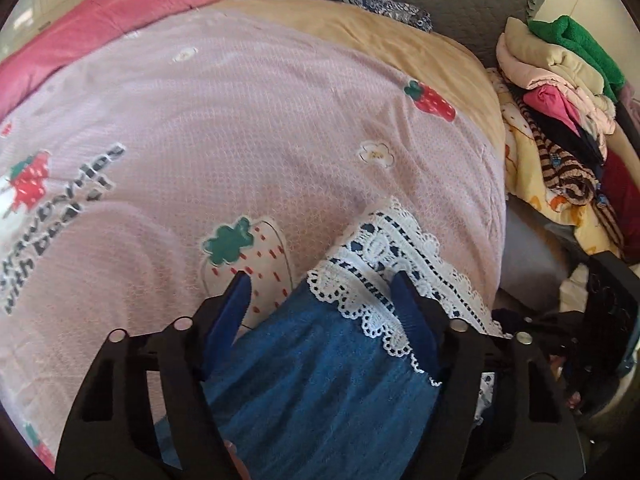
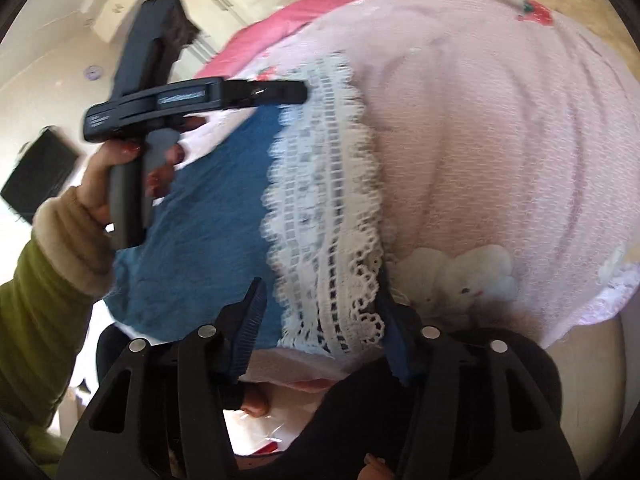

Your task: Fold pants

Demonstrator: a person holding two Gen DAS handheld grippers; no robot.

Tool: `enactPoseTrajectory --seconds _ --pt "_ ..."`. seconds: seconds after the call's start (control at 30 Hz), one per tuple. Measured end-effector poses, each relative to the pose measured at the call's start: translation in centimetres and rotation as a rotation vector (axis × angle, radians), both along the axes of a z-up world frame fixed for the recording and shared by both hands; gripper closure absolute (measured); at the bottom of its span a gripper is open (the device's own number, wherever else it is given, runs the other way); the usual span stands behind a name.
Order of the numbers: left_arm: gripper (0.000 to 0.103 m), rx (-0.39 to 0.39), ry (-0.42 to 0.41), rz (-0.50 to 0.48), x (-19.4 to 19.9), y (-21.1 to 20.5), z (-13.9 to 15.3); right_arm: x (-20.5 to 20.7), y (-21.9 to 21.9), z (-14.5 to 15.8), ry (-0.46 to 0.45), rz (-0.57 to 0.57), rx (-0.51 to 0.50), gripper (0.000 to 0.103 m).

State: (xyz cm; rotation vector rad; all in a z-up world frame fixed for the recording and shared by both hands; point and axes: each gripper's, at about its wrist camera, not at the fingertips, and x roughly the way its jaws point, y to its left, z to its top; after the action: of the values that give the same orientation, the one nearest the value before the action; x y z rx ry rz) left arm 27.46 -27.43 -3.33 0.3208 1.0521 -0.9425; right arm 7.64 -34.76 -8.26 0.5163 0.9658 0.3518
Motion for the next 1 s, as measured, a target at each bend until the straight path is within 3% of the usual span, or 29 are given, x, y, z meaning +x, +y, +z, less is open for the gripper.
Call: enactPoseTrajectory --seconds 0.13,0.23,0.3,0.33,0.43,0.5,0.7,1.0 --pt "0.062 -0.013 0.014 -0.036 -0.6 -0.3 -0.4 0.0 0.0 0.1 0.013 -0.003 -0.012 0.05" --pt "0.072 -0.013 0.015 -0.05 -0.9 -0.4 -0.5 0.2 -0.4 -0.2 0.06 -0.052 -0.048 0.042" --pt "0.077 -0.01 0.006 -0.061 -1.1 -0.4 -0.4 0.1 -0.6 -0.3 0.059 -0.05 -0.022 0.043" --pt "0.08 -0.012 0.001 -0.064 -1.3 -0.3 -0.3 0.1 -0.4 -0.2 0.054 -0.044 -0.025 0.045" --pt "0.086 -0.024 -0.002 -0.064 -1.4 0.0 -0.1 0.0 1.0 0.3 0.037 0.009 -0.005 0.072" --pt "0.089 -0.039 -0.001 -0.06 -1.4 0.3 0.1 -0.4 1.6 1.4 -0.014 0.015 -0.012 0.077" --pt "0.09 -0.144 -0.017 -0.054 -1.7 2.2 2.1 -1.2 1.8 4.6 -0.137 -0.015 -0.036 0.079" --pt "0.09 -0.312 -0.039 -0.027 -2.4 7.2 5.1 -1.8 6.3 8.9 -0.29 0.106 -0.134 0.079"
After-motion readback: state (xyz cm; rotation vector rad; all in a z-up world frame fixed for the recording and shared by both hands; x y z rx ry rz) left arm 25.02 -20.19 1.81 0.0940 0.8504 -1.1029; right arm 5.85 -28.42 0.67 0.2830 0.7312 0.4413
